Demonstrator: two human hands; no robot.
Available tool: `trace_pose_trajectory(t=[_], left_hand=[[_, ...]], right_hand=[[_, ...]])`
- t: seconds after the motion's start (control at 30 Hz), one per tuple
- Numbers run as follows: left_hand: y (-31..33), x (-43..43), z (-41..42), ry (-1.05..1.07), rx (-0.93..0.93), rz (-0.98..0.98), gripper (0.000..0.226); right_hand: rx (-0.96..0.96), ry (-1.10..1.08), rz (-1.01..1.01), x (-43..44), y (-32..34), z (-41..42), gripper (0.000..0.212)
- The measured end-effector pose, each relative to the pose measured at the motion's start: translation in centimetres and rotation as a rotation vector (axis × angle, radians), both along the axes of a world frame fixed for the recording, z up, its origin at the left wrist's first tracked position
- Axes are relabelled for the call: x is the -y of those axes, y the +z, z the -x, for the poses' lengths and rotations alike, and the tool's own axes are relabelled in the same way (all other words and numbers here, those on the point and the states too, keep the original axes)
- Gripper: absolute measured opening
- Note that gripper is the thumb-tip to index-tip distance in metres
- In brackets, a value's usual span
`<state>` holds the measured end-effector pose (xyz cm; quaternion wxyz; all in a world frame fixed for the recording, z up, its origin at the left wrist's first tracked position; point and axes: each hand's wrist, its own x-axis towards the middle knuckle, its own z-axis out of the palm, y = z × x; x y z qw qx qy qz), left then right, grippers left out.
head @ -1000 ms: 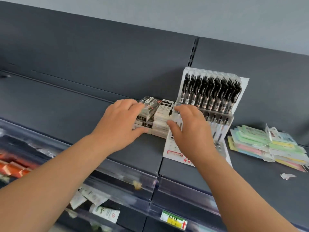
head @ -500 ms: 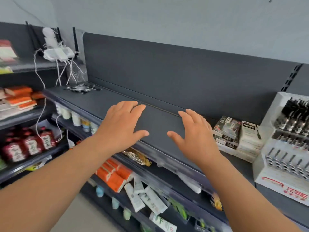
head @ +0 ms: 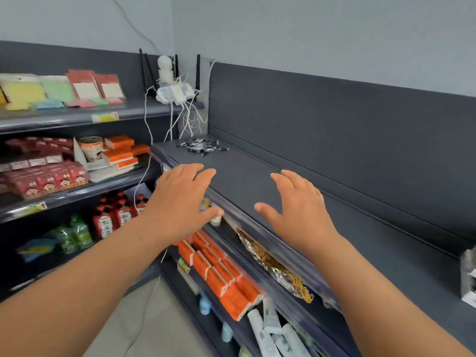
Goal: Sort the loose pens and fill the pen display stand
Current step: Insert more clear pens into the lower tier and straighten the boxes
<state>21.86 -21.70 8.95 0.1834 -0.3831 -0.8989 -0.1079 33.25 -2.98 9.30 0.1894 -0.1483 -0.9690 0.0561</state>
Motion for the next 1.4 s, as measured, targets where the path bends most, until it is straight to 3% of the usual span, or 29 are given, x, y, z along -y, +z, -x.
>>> trace_pose_trajectory(t=[0.47, 0.93, 1.13, 1.4], left_hand=[[-0.7, -6.0, 19.7, 0.158, 0.015, 0.007, 0.081], [-4.5, -13.8, 40.3, 0.034, 0.106, 0.082, 0.079], [-5.2, -17.0, 49.5, -0.040, 0.193, 0.133, 0.066], [-7.0, -19.6, 56.4, -0.086, 0.379, 0.255, 0.053]], right_hand=[[0.048, 0.117, 0.107, -6.9, -2.1, 21.9, 0.066], [0.163, -0.018, 0.213, -10.4, -6.2, 38.4, 0.065], [0.208, -0.201, 0.417, -10.6, -6.5, 46.2, 0.059], [0.141, -0.459, 0.852, -10.5, -8.2, 54.6, 0.030]])
